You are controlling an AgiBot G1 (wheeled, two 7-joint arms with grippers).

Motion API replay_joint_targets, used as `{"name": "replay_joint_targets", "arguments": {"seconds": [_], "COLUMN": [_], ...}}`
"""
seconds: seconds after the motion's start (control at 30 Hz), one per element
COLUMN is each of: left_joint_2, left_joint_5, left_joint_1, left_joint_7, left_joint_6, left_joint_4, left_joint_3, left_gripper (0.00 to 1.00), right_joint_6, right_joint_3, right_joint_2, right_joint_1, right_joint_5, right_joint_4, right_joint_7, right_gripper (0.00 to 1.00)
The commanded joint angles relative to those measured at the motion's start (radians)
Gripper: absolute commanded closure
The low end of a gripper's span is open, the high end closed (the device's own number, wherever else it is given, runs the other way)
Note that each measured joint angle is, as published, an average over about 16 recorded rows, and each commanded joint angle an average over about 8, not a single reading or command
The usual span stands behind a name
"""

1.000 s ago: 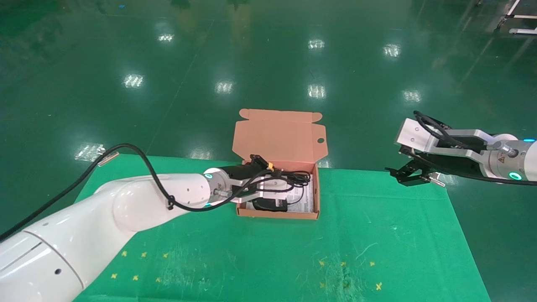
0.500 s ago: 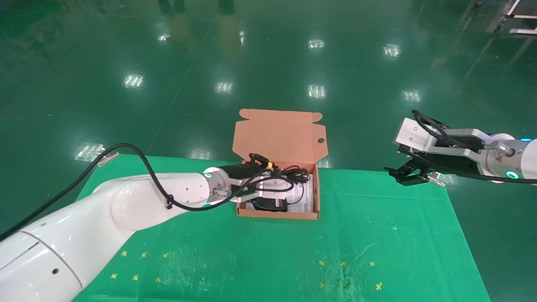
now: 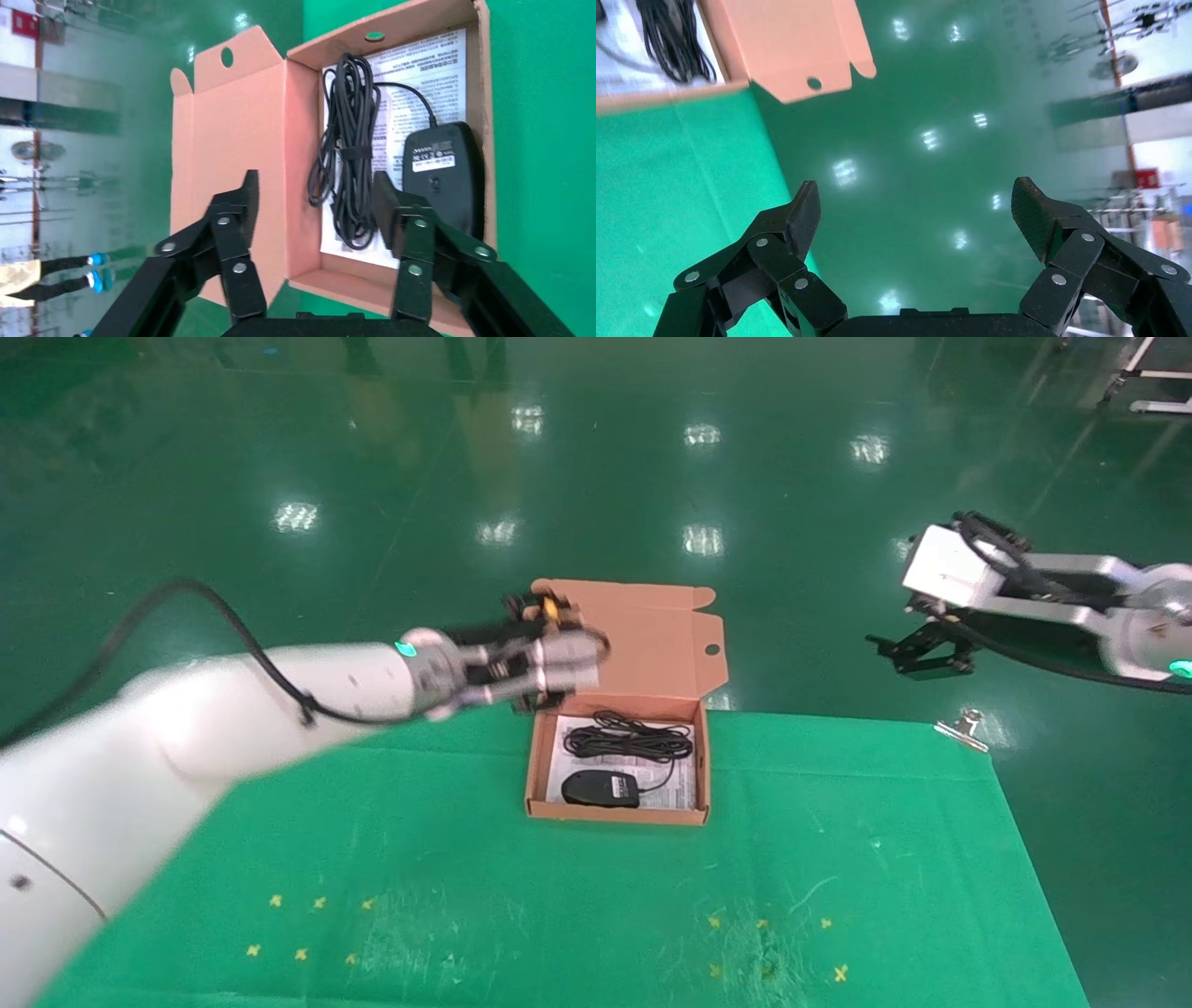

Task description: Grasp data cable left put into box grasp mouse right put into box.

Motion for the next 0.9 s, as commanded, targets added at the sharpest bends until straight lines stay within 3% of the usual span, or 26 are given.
{"name": "replay_joint_targets", "arguments": {"seconds": [0.03,0.37,0.9], "left_joint_2": [-0.019,-0.079,-0.238], "left_joint_5": [-0.011,-0.066,-0.312], "left_joint_1": [-0.026,-0.057,0.081], "left_joint_7": [-0.018,-0.071,-0.124], "left_joint_6": [0.0,0.037,0.29], "left_joint_4": [-0.007,-0.029,-0.166], "left_joint_3": [-0.015,-0.064,-0.248], "left_gripper": [0.0,0.0,0.0], "right_joint_6": [0.018,-0.005,-0.199], "right_joint_3": [0.01,0.023,0.213], "right_joint_2": [0.013,0.039,0.045], "right_joint_1": [0.011,0.012,-0.146], "right_joint_5": [-0.004,-0.01,0.256], "right_joint_4": [0.022,0.061,0.073], "right_joint_7": [-0.009,-0.04,-0.092], "right_gripper": [0.0,0.0,0.0]}}
